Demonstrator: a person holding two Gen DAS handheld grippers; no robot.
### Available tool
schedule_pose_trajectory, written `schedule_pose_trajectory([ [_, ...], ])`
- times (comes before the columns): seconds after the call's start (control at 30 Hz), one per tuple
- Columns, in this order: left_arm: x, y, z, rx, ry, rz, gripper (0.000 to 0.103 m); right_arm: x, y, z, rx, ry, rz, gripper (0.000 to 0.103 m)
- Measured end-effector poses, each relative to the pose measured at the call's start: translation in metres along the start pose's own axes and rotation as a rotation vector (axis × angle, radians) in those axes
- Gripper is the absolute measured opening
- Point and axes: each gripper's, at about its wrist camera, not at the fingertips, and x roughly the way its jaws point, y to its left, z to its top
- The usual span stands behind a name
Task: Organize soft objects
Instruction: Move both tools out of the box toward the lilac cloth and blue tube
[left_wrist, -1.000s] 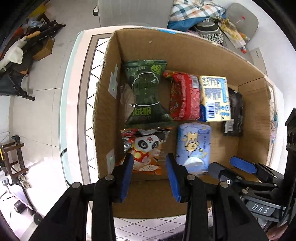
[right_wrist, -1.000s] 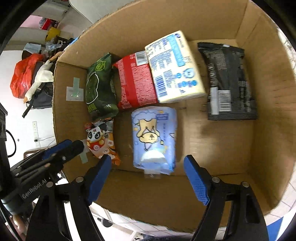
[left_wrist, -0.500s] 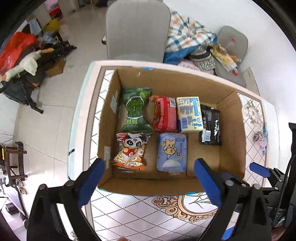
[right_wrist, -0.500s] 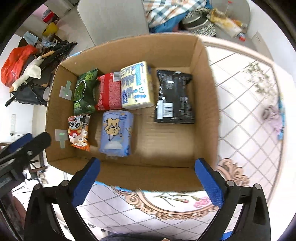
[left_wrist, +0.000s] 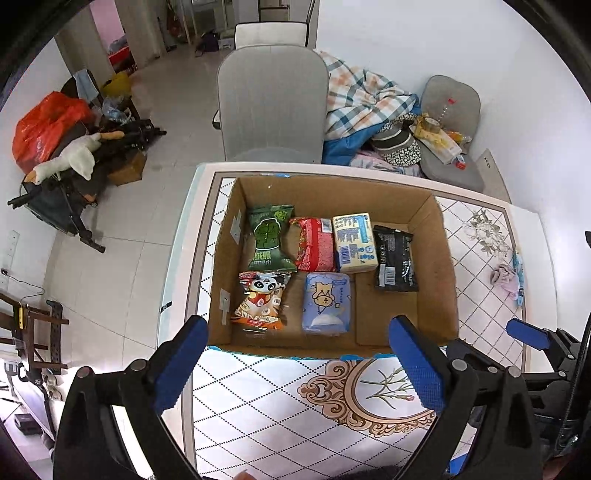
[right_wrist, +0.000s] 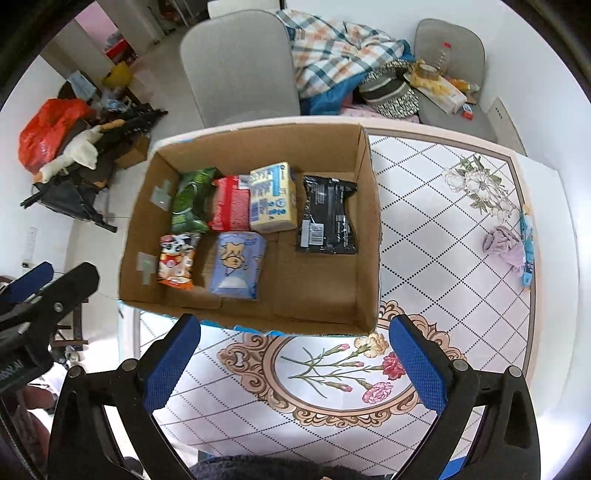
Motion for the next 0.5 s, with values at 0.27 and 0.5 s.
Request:
schedule_pose_trajectory([
  [0.27, -0.017, -0.056, 0.009, 0.055, -0.036, -0.046, 0.1, -0.016, -0.044, -0.011, 0.044, -0.018, 0.045, 0.103],
  [0.5, 0.008, -0.179, 0.032, 0.268, -0.031, -0.108, 0.1, -0.025, -0.169, -0.017, 0.243, -0.027, 0.005, 0.103],
])
